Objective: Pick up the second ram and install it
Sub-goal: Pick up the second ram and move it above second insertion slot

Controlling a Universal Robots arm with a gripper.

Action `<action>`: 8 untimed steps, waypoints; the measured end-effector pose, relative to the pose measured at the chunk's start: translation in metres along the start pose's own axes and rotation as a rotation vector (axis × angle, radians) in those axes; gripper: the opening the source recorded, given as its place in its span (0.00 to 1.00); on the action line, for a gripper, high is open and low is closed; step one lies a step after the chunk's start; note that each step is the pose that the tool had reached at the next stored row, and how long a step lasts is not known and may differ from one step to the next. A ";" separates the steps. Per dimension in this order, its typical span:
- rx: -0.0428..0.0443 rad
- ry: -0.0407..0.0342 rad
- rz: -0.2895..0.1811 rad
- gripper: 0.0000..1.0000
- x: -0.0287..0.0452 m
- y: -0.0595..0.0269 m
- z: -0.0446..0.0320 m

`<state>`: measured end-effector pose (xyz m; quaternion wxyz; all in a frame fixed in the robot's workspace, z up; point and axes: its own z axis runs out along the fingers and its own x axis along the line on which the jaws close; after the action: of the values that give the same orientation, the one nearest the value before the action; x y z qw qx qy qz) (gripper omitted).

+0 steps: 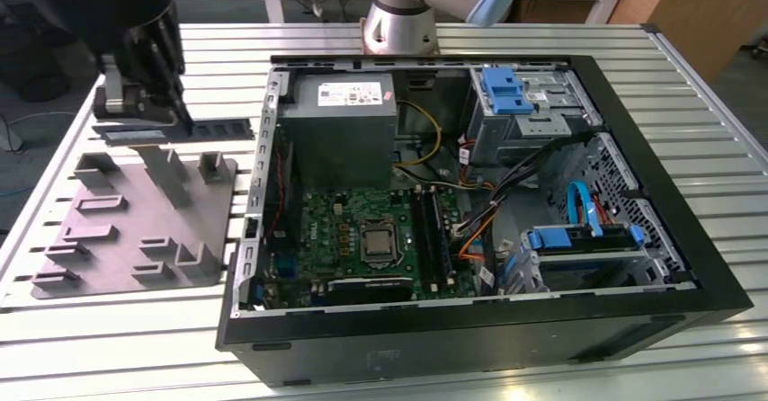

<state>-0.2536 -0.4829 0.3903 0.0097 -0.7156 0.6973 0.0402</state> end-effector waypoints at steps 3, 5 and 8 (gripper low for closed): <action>-0.0009 0.0000 0.000 0.14 0.0003 -0.0113 -0.0003; -0.0015 0.0000 0.000 0.14 0.0005 -0.0190 -0.0006; -0.0024 -0.0001 0.000 0.14 0.0008 -0.0307 -0.0009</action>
<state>-0.2229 -0.4829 0.3898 0.0089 -0.7155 0.6973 0.0411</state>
